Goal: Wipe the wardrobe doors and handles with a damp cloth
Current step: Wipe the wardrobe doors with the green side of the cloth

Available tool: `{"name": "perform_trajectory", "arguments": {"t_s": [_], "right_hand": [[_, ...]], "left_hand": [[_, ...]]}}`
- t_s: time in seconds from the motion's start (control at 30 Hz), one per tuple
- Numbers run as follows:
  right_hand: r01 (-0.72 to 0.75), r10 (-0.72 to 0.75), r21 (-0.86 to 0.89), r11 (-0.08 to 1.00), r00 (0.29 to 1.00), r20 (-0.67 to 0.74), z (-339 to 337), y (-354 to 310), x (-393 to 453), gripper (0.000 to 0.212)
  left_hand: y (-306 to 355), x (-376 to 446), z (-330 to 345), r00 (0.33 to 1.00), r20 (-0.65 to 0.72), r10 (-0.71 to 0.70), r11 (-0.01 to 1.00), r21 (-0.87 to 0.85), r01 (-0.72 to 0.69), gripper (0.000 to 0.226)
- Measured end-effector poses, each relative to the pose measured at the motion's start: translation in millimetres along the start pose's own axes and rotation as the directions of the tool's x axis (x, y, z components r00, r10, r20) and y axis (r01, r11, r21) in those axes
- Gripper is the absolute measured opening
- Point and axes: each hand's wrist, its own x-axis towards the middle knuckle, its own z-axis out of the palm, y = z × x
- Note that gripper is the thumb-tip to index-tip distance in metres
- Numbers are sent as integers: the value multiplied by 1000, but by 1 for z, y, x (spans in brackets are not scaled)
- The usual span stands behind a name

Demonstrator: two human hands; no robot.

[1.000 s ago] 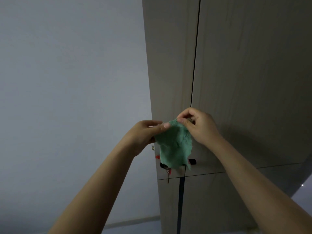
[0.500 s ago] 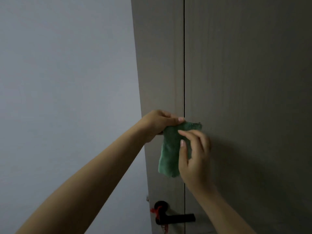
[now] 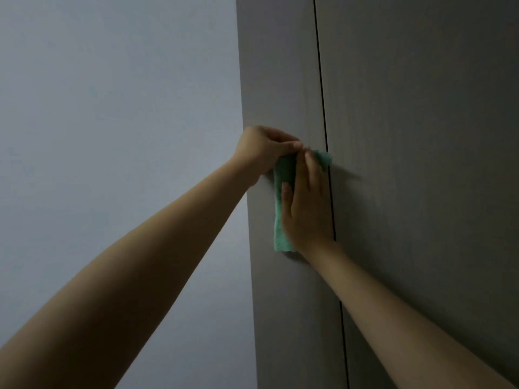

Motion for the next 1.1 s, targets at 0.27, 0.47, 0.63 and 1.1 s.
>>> {"name": "perform_trajectory", "arguments": {"t_s": [0.27, 0.47, 0.63, 1.1], "right_hand": [[131, -137, -210, 969, 990, -15, 20, 1, 96, 54], [206, -183, -277, 939, 977, 107, 15, 14, 133, 57], [313, -248, -345, 885, 944, 219, 16, 29, 138, 64], [254, -263, -452, 855, 964, 45, 13, 31, 300, 56]], "left_hand": [[17, 75, -41, 870, -227, 437, 856, 401, -326, 19], [-2, 107, -40, 809, -506, 300, 946, 270, -182, 49], [3, 127, -35, 935, -353, 21, 988, -137, -74, 61], [-7, 153, -18, 784, -612, 105, 994, 85, -66, 39]]}}
